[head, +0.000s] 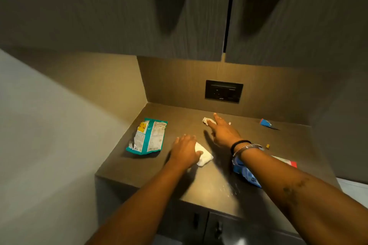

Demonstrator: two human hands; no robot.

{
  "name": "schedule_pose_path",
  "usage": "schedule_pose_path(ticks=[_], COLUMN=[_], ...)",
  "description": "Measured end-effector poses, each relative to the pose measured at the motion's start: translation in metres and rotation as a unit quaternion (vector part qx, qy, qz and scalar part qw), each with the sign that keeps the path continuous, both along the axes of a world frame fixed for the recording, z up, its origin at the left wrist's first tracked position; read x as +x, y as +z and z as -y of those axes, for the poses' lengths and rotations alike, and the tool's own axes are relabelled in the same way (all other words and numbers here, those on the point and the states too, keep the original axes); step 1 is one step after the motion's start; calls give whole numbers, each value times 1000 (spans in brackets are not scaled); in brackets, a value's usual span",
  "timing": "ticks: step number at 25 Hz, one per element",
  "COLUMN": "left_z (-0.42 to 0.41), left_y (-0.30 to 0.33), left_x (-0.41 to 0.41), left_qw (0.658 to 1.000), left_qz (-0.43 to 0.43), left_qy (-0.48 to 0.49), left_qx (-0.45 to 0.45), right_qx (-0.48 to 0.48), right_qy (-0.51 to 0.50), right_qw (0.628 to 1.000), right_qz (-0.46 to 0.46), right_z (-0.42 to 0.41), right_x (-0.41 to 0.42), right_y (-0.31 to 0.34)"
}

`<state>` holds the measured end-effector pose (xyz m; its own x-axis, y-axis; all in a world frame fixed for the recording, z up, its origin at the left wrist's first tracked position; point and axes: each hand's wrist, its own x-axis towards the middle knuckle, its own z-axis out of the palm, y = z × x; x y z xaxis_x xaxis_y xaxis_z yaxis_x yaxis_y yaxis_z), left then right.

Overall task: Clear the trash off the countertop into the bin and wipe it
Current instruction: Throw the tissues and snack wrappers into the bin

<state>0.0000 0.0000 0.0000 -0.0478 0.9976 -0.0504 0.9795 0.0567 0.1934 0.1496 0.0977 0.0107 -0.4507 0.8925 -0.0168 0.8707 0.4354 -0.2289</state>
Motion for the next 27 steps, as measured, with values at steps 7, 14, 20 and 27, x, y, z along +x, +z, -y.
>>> schedule_pose_path(ticks=[7,14,20,27], left_z=[-24,19,151,259], left_y=[-34,-12,-17,-183], left_x=[2,33,102,186], left_qw=[999,991,912,864], left_qz=[-18,55,354,414], left_qy=[-15,42,134,254], left_qx=[-40,114,159,-137], right_qx=[-91,-27,2,-230], right_qy=[9,-5,-98,-296], right_qw=[985,998,954,863], right_qz=[149,49,-283,-337], right_z=[-52,11,185,354], right_x=[-35,-2,101,191], right_y=[-17,4,-2,-180])
